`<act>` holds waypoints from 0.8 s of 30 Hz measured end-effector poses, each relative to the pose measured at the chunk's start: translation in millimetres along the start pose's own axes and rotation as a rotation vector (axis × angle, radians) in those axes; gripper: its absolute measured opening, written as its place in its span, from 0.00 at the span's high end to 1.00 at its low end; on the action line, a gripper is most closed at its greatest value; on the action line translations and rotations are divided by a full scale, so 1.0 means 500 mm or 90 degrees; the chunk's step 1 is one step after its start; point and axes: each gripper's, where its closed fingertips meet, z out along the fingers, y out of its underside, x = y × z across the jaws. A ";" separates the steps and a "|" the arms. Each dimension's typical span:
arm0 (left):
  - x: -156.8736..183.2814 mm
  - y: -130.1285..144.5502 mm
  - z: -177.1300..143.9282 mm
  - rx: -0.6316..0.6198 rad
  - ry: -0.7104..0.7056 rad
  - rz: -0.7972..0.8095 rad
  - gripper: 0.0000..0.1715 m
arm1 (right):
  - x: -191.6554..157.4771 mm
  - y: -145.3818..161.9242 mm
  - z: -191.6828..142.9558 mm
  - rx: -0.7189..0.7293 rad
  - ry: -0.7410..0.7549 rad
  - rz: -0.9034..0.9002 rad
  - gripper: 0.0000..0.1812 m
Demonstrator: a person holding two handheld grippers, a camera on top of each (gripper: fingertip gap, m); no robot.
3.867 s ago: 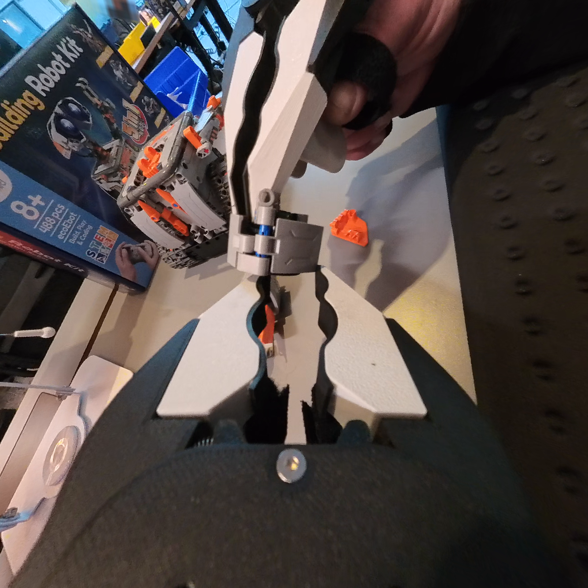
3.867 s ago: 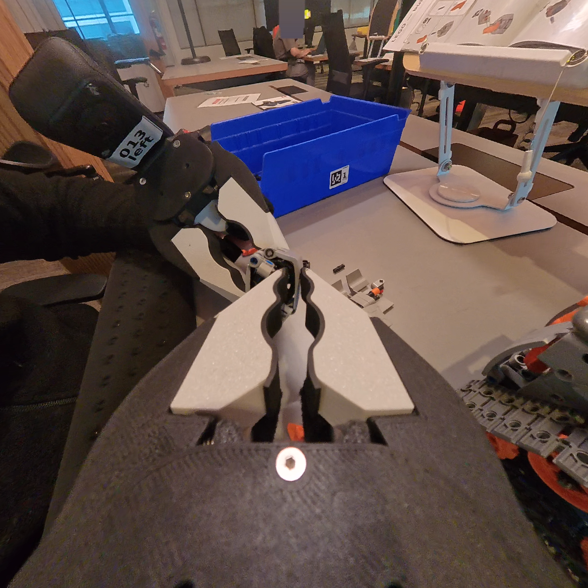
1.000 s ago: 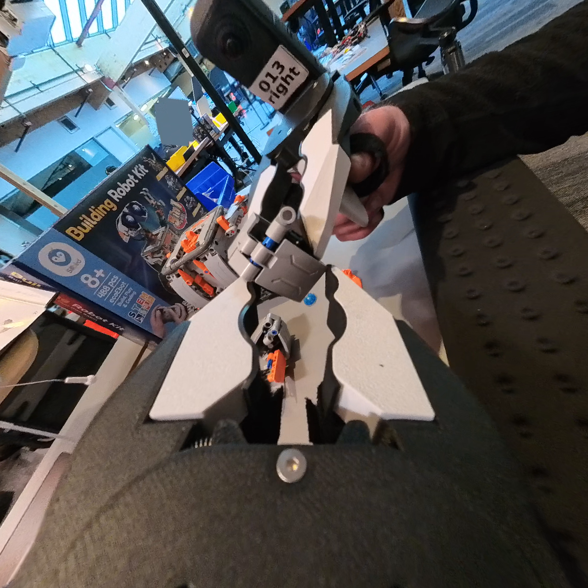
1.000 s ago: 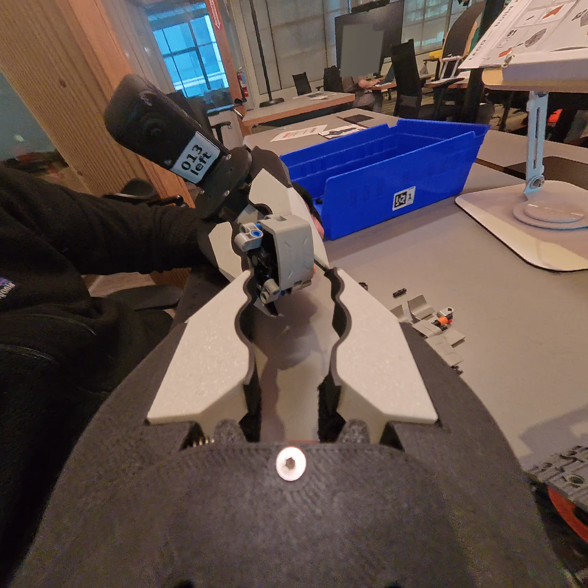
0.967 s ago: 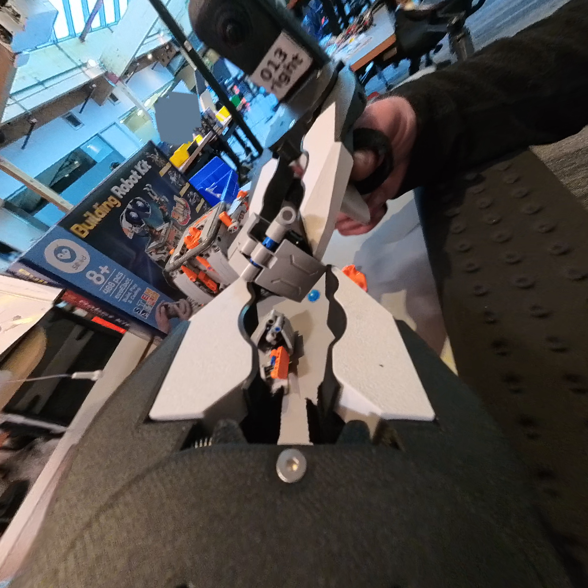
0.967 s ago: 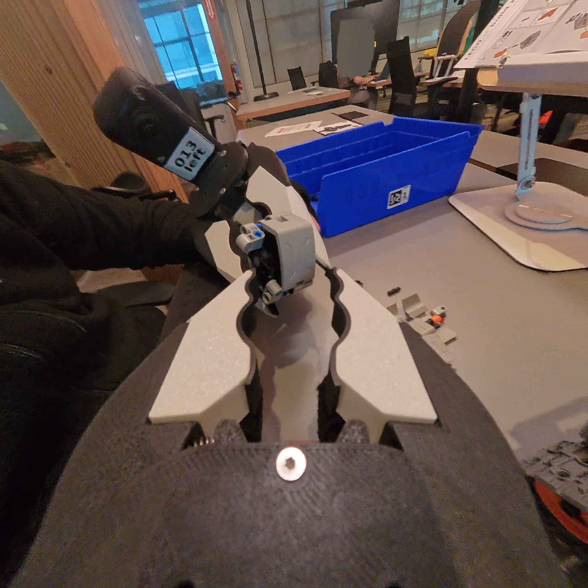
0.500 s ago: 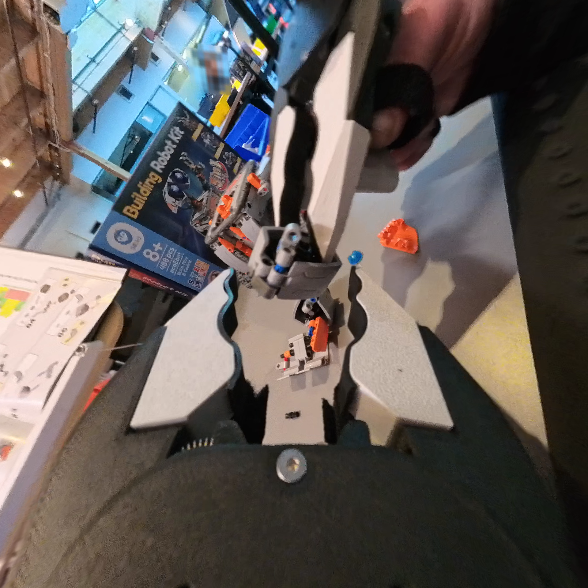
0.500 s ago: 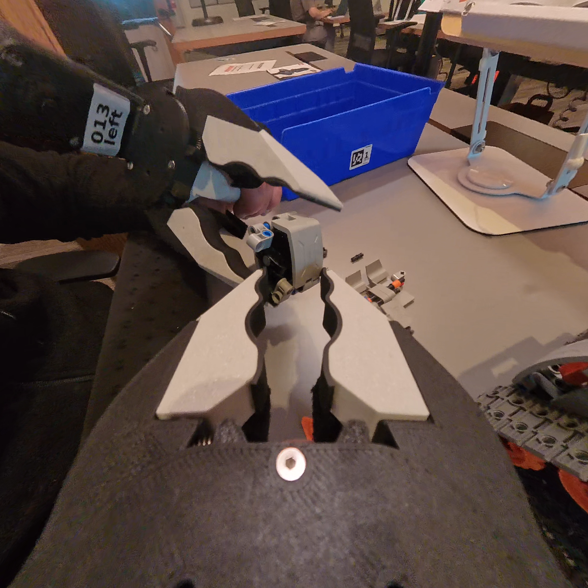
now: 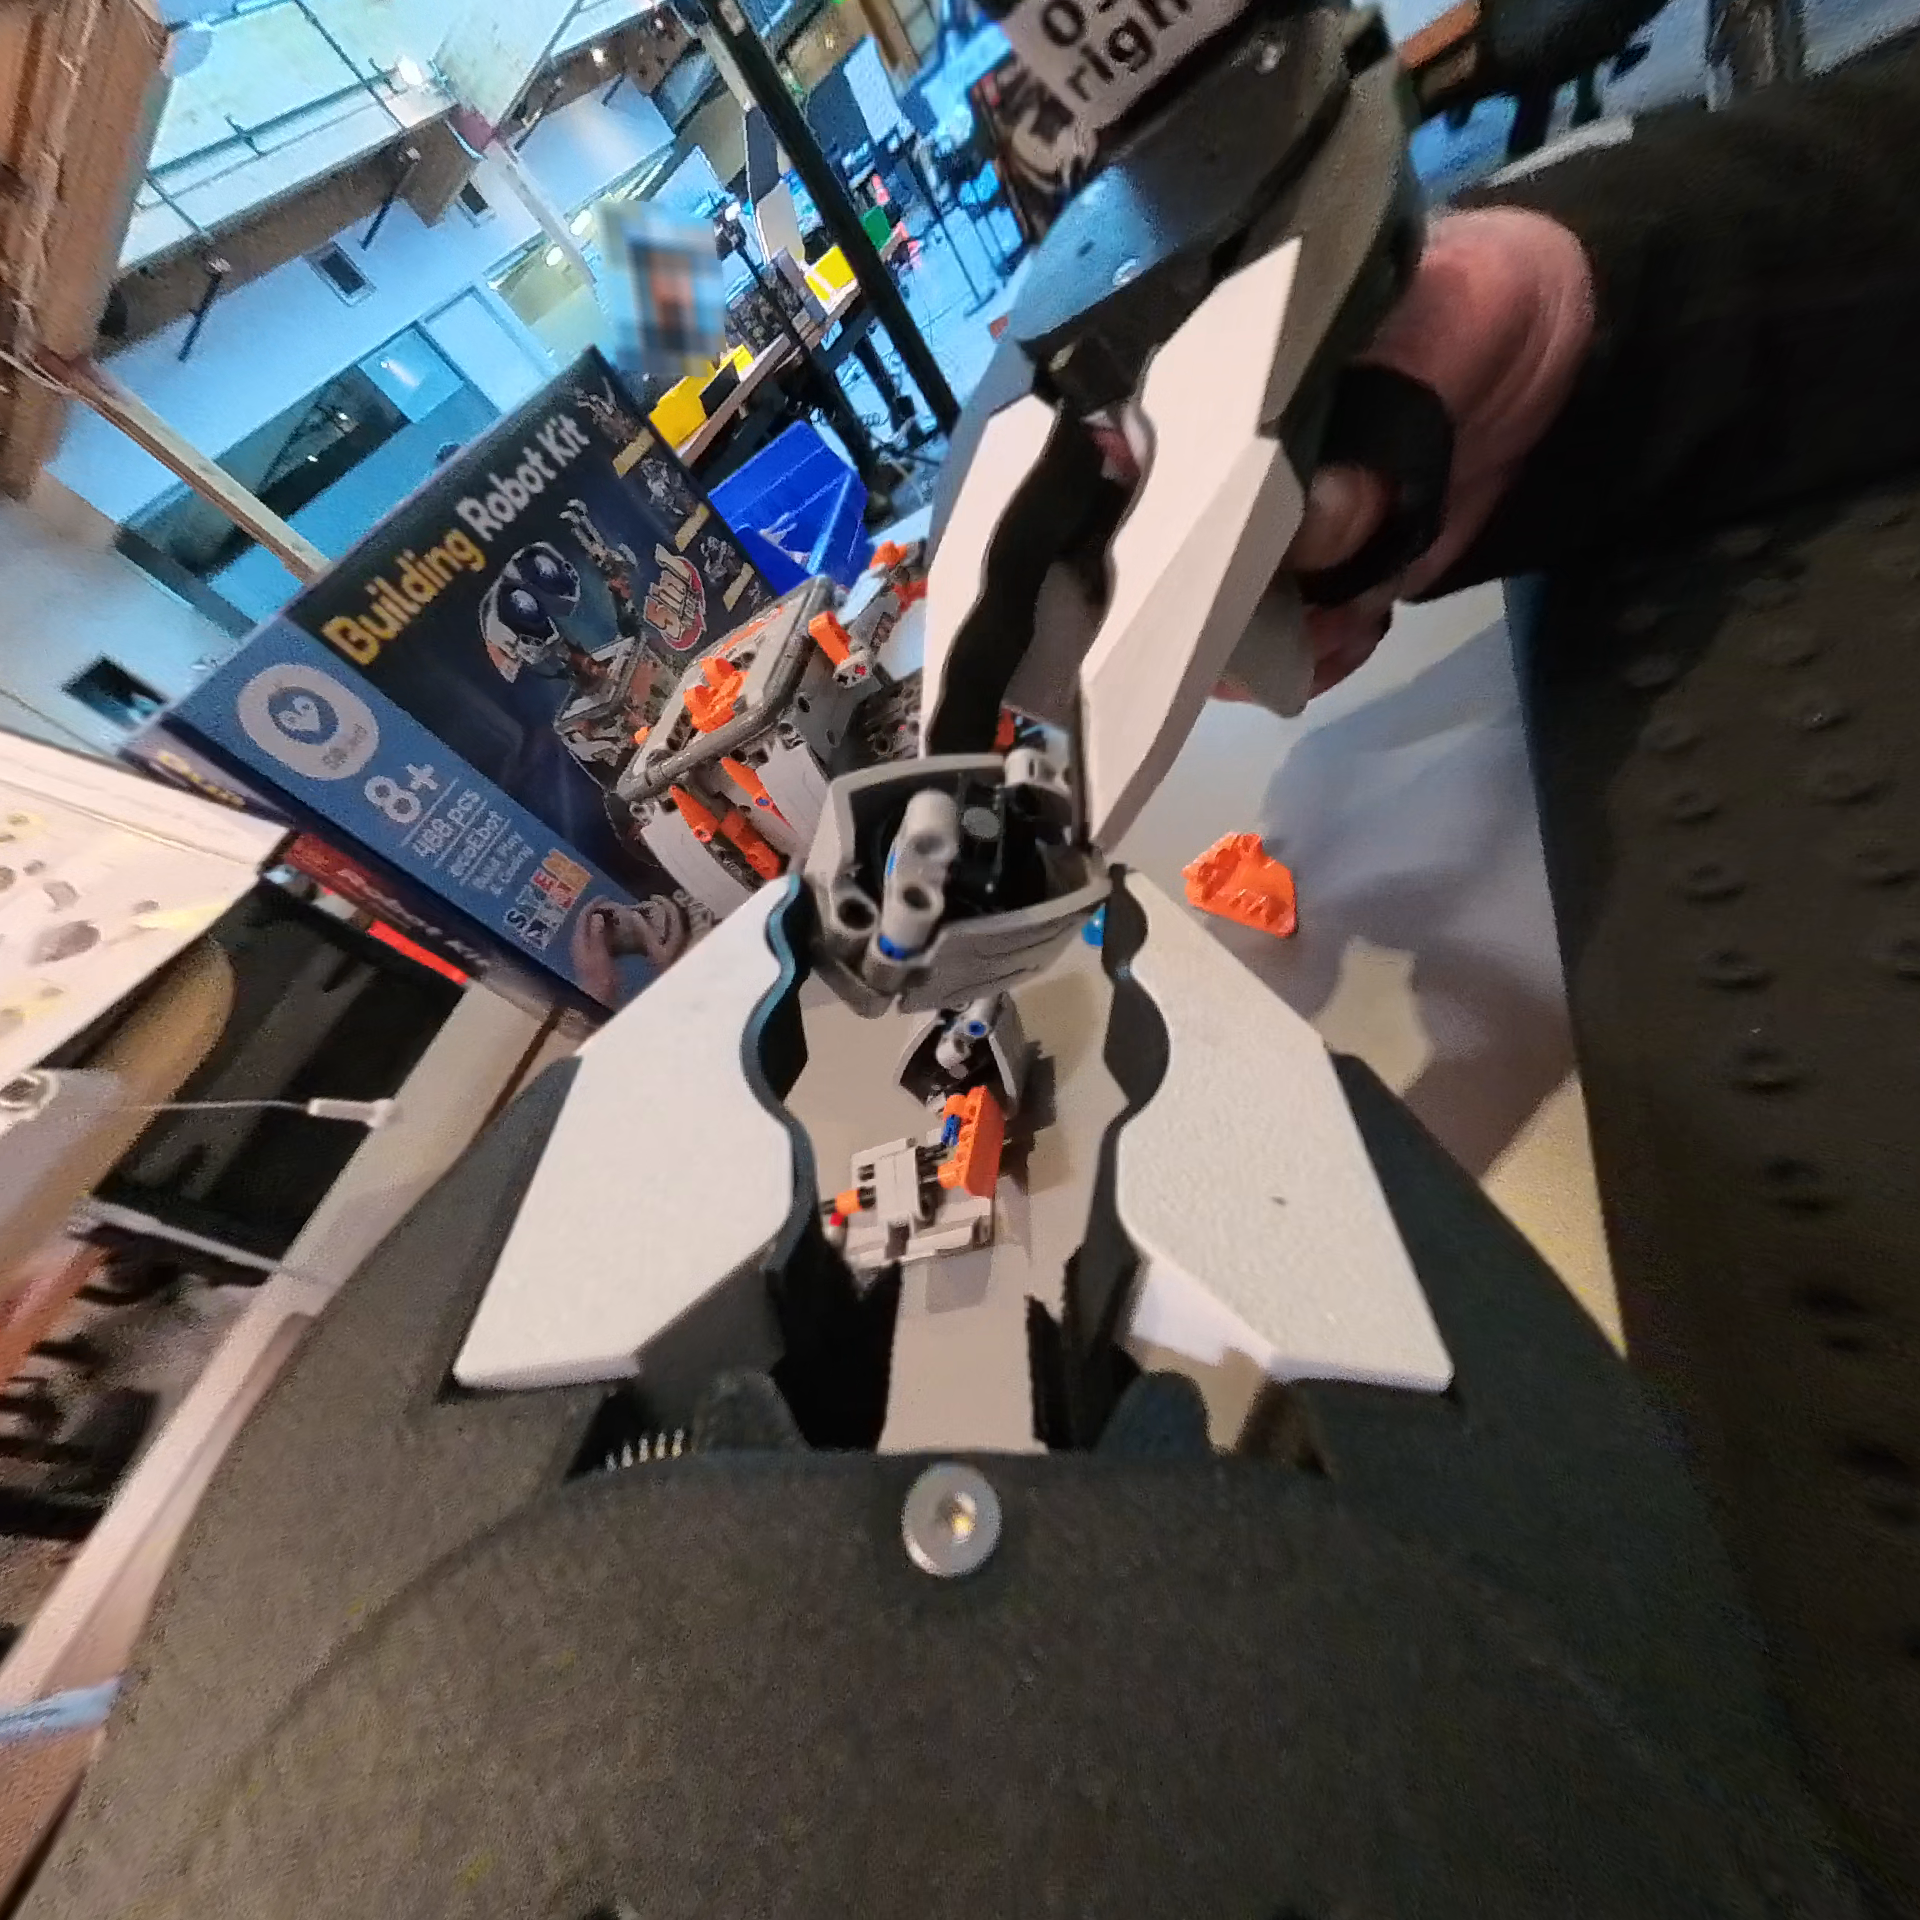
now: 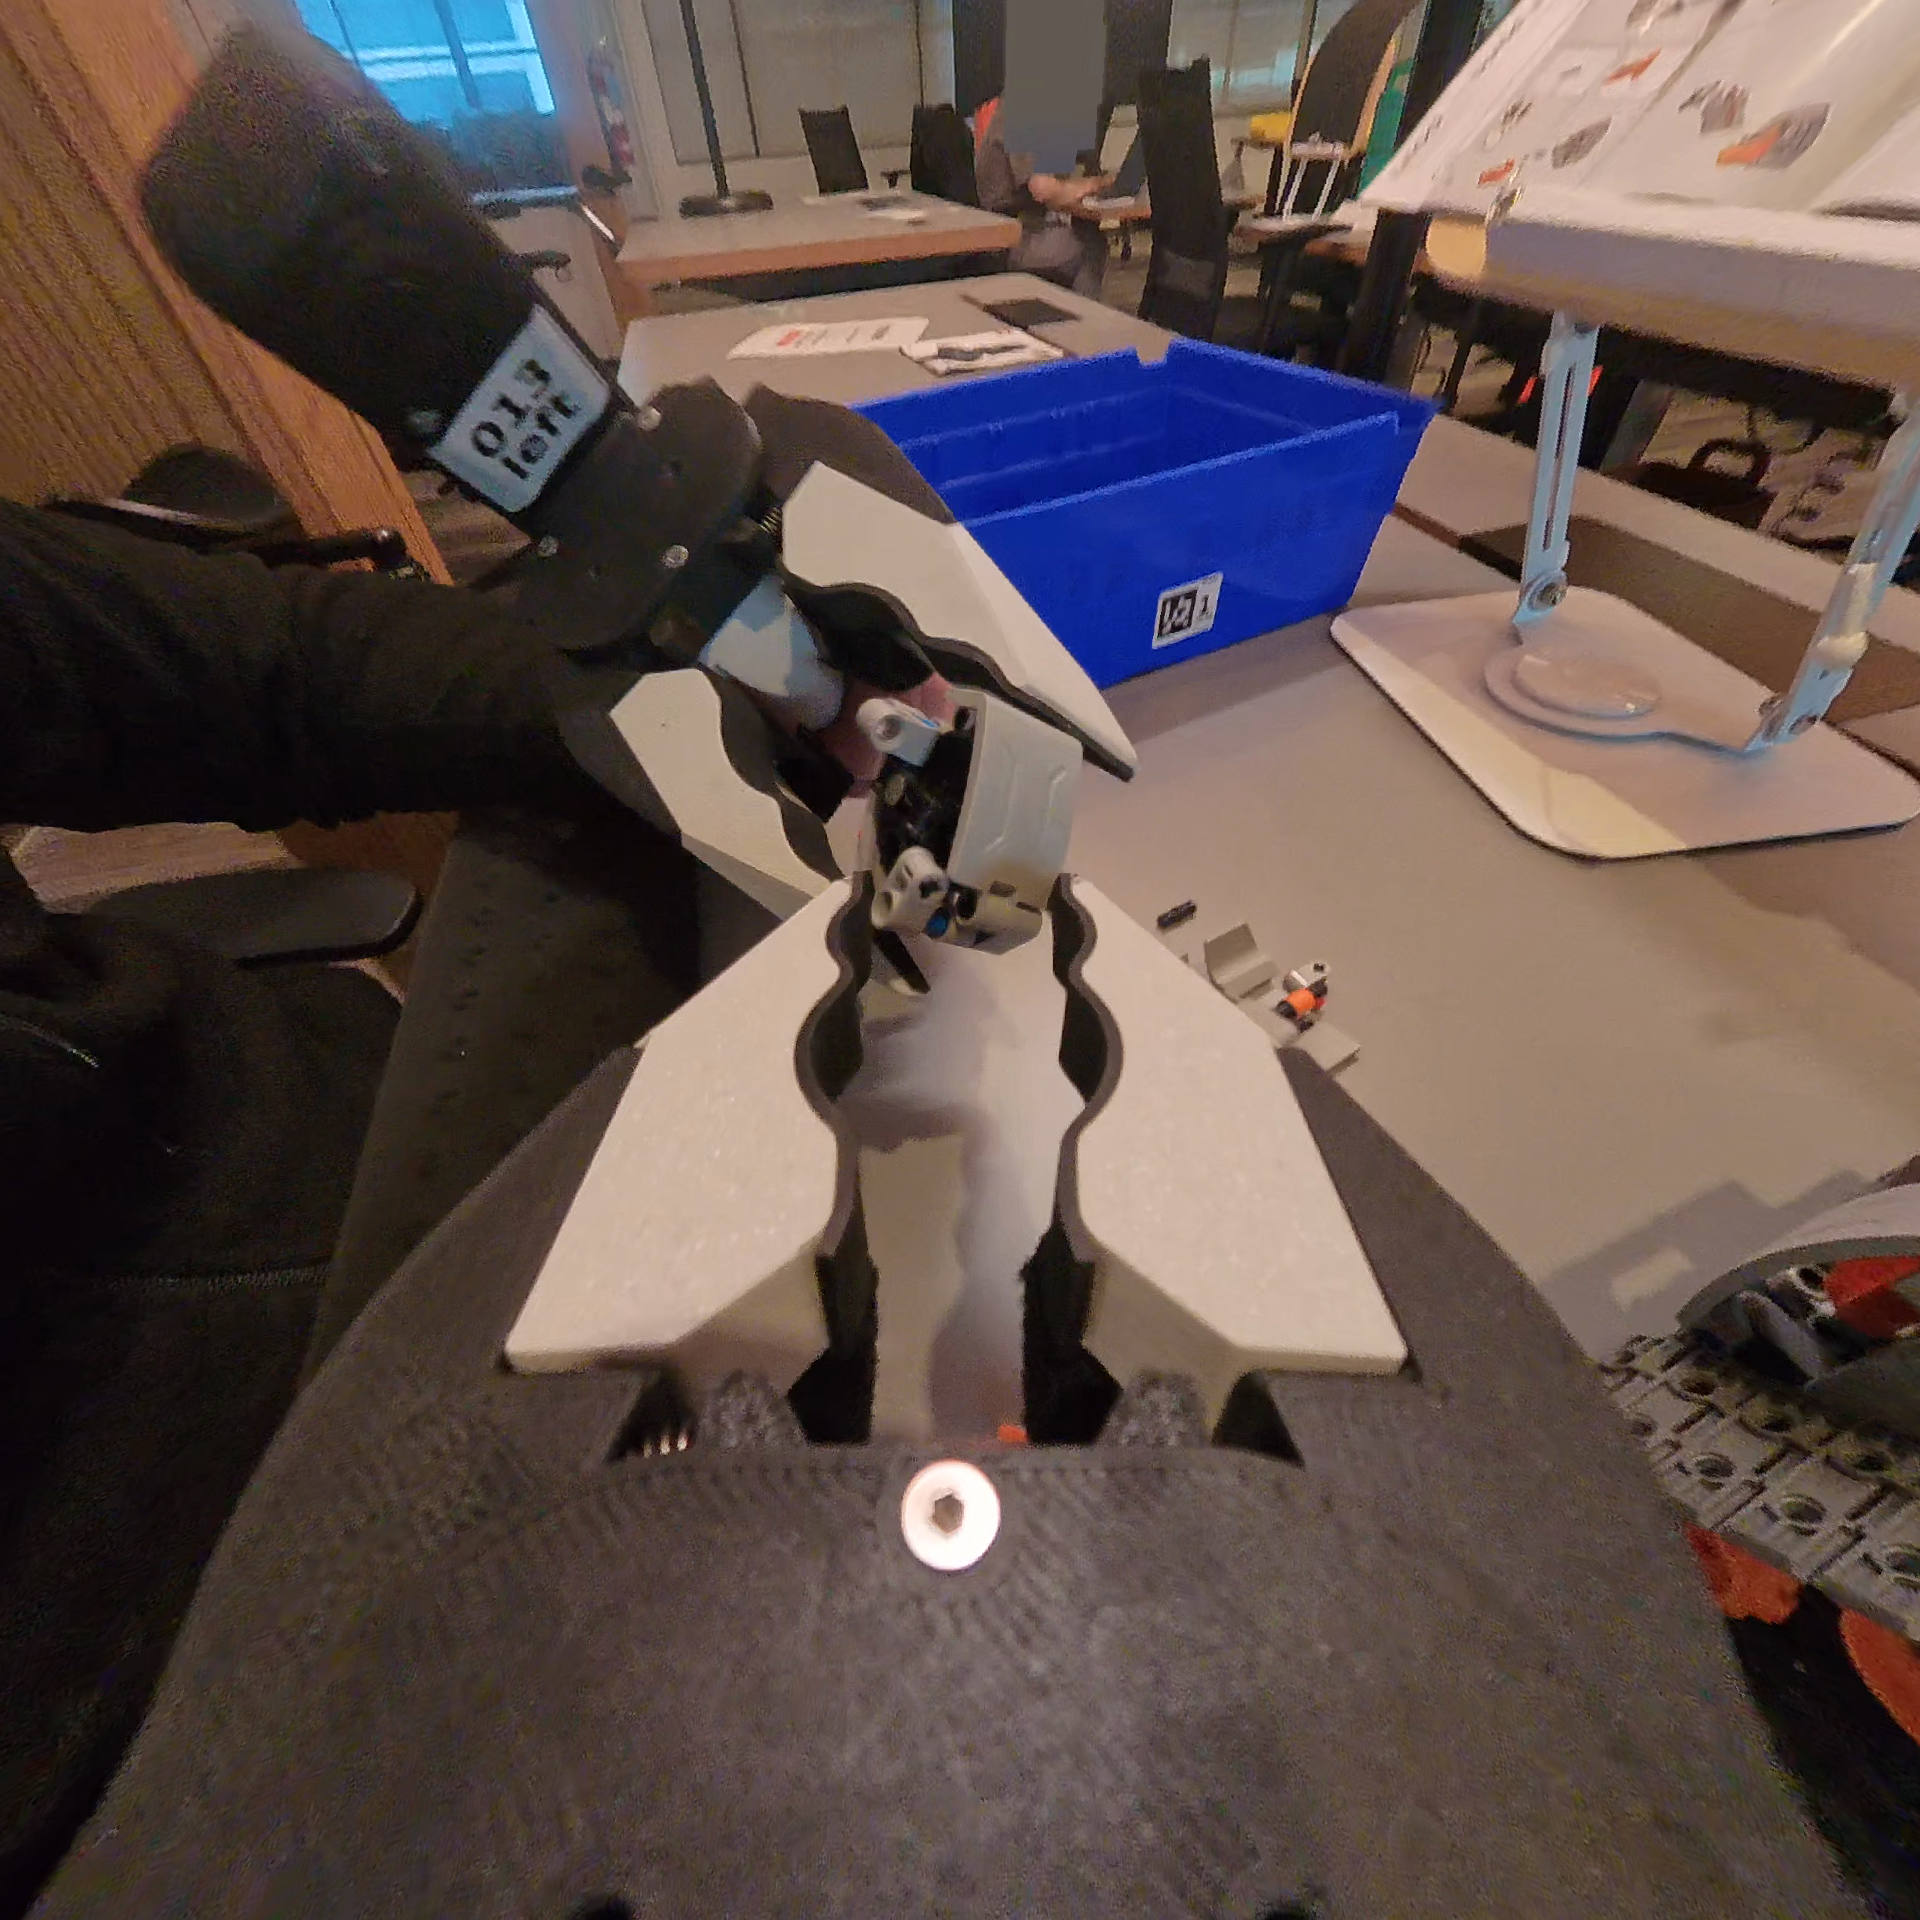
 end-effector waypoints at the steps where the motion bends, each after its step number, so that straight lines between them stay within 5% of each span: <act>1: -0.002 0.000 -0.001 0.007 0.007 -0.019 0.68 | -0.001 -0.006 -0.003 0.010 0.001 -0.006 0.82; 14: -0.008 -0.017 -0.015 0.063 0.057 -0.111 0.69 | -0.004 -0.050 -0.030 0.089 0.007 -0.062 0.91; 24: -0.008 -0.050 -0.041 0.169 0.200 -0.312 0.69 | -0.012 -0.040 -0.010 0.023 0.063 -0.237 0.74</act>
